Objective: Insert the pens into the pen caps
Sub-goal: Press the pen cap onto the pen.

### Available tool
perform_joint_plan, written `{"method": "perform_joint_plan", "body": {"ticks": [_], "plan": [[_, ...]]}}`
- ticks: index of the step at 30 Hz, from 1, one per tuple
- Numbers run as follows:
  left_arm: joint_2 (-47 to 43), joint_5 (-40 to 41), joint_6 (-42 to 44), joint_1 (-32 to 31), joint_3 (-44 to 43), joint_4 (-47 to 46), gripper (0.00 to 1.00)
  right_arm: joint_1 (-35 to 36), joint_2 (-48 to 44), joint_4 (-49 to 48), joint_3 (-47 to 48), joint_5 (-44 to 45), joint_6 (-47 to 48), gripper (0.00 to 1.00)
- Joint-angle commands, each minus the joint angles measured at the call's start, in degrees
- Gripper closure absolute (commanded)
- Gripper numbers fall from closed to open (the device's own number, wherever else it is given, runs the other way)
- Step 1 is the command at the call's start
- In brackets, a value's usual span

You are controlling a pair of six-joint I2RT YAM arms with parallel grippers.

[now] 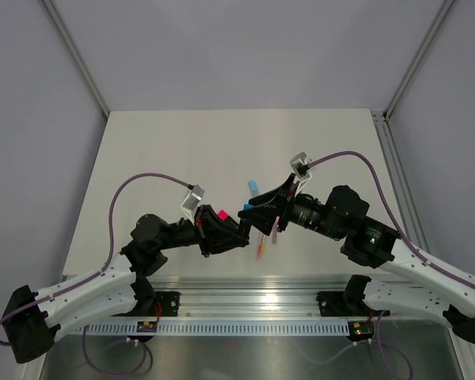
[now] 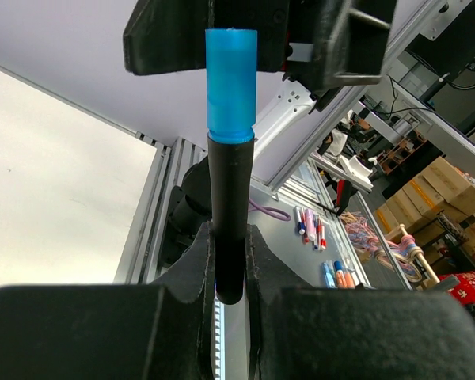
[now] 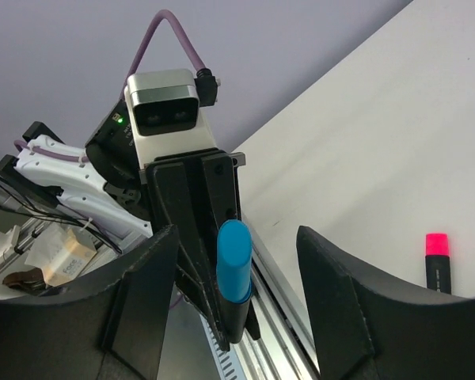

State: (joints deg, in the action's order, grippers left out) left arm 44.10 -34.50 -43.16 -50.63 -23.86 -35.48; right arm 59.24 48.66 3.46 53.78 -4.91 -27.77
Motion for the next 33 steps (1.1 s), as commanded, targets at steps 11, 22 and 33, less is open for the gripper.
{"method": "perform_joint_plan", "body": {"ticks": [11,22,33], "plan": [[0.73,0.14,0.09,-0.17,-1.19,-4.68,1.0,-0.62,0.47,-8.83,-0.16,-1.33,-0.88,0.59],[0.55,0.75,0.35,-0.17,-1.9,-2.93,1.0,-0.62,1.34,-5.4,0.01,-0.81,-2.29,0.56],[-0.06,1.01,0.79,-0.17,-1.98,-2.48,1.0,-0.62,1.78,-3.99,-0.52,0.77,-2.64,0.55]]}}
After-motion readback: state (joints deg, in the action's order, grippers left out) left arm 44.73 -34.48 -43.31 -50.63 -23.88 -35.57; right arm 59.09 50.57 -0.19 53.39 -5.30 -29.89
